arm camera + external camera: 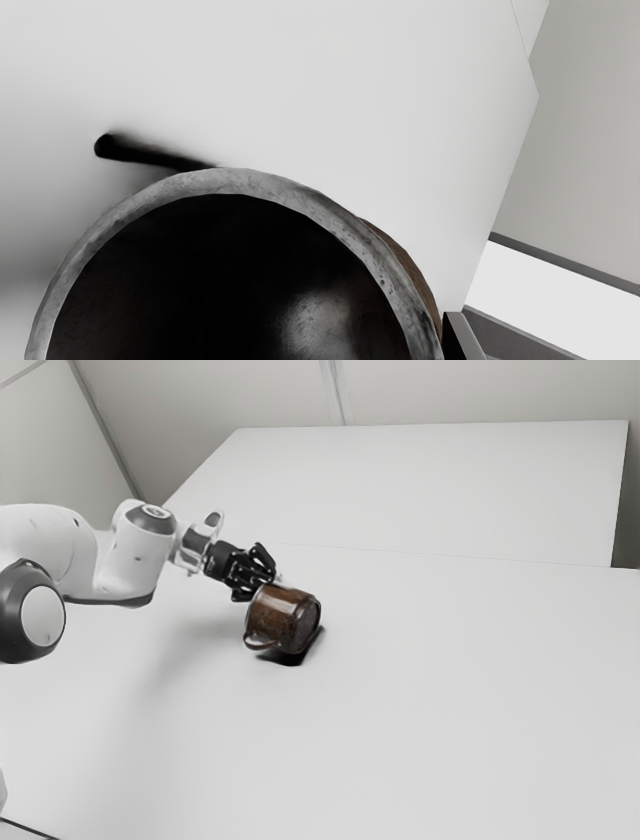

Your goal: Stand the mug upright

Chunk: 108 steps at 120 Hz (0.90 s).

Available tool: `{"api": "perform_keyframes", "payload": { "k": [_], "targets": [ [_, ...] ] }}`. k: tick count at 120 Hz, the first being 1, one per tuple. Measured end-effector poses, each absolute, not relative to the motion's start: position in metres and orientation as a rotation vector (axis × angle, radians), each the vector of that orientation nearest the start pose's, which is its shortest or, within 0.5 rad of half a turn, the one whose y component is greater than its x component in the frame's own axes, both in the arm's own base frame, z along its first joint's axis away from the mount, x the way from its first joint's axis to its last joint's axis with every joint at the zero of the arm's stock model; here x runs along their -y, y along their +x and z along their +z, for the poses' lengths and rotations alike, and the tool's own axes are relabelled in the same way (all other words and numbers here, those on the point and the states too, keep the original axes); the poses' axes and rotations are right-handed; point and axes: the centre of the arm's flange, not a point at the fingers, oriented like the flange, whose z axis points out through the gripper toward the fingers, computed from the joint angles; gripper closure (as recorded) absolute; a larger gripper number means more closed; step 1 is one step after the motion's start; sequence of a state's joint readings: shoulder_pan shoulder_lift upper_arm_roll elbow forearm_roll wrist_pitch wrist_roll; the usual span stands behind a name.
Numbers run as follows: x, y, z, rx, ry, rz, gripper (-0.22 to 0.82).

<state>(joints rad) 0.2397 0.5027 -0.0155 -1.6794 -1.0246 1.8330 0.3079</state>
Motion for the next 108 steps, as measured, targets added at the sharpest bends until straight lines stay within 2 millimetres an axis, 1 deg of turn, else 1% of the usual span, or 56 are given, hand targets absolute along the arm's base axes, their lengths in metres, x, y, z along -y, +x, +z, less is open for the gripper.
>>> {"api": "perform_keyframes", "payload": {
  "k": [9,20,29,40,47,51,56,71,85,97,108],
  "targets": [
    [-0.076,0.656,0.321,-0.423,2.121,-0.065,0.72],
    [-0.075,0.656,0.329,-0.415,2.156,-0.060,0.74],
    [-0.071,0.656,0.349,-0.359,2.245,-0.051,0.76],
    [-0.056,0.652,0.381,-0.247,2.403,-0.041,0.77],
    [-0.044,0.645,0.401,-0.166,2.523,-0.037,0.77],
    [-0.037,0.637,0.408,-0.131,2.585,-0.042,0.77],
    [-0.030,0.623,0.411,-0.108,2.648,-0.051,0.77],
    [-0.010,0.574,0.404,-0.042,2.829,-0.043,0.77],
    [0.003,0.542,0.405,0.031,2.967,0.020,0.77],
    [0.014,0.520,0.402,0.089,3.055,0.059,0.77],
    [0.015,0.514,0.400,0.086,3.095,0.088,0.77]
  ]
}}
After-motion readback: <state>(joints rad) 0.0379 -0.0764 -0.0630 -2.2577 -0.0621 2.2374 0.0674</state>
